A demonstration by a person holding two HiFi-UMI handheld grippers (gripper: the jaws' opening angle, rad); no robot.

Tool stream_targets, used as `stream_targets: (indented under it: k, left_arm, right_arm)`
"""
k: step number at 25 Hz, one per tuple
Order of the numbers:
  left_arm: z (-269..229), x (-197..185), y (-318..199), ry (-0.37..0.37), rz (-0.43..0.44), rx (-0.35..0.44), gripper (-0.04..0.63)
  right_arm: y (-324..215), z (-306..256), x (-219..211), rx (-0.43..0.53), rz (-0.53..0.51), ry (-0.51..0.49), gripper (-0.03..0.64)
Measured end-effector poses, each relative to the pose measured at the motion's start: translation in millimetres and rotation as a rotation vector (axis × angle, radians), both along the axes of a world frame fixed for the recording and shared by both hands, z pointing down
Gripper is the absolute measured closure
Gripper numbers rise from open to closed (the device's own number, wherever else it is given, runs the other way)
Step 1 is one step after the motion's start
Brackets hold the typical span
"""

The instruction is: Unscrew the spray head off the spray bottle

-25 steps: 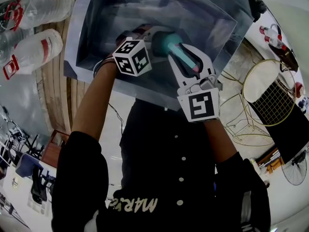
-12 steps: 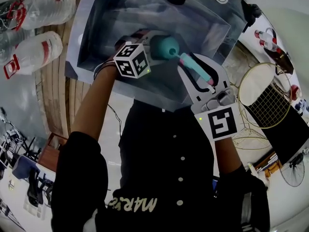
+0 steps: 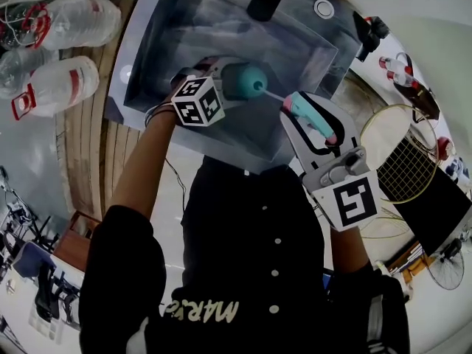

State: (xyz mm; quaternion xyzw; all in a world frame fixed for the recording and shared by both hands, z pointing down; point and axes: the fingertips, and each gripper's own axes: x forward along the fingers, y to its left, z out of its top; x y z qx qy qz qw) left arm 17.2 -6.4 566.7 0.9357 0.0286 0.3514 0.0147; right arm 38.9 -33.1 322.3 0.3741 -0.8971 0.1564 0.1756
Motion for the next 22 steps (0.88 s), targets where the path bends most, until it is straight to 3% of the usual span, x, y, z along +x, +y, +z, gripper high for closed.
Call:
stream_targets:
  k: [6, 7, 12, 13, 17, 22]
  left_arm:
    - [-34, -26, -8, -0.040, -0.066, 0.100, 0.212]
    - [-45, -31, -10, -0.034, -0.094, 0.128, 0.245]
    - [-109, -51, -26, 0.019, -0.304, 0.295, 0.541]
    - [-123, -52, -28, 0.030, -0.357, 0.329, 0.571]
    - [-187, -48, -20, 0.125, -0.540, 0.380, 0.572]
    - [-242, -50, -8, 0.194, -0.740, 0.362, 0.572]
  right_arm:
    - [-2, -27, 10, 0.044, 0.011, -0.031, 0.468]
    - [-3, -31, 13, 0.050, 0.015, -0.038, 0.468]
    - [-1, -36, 30, 0.069, 0.009, -0.039, 0.468]
    - [0, -37, 33, 0.073, 0.012, -0.046, 0.468]
    - [9, -50, 46, 0.096, 0.015, -0.083, 0.468]
    - [11, -71, 62, 0.171, 0.018, -0.113, 0.468]
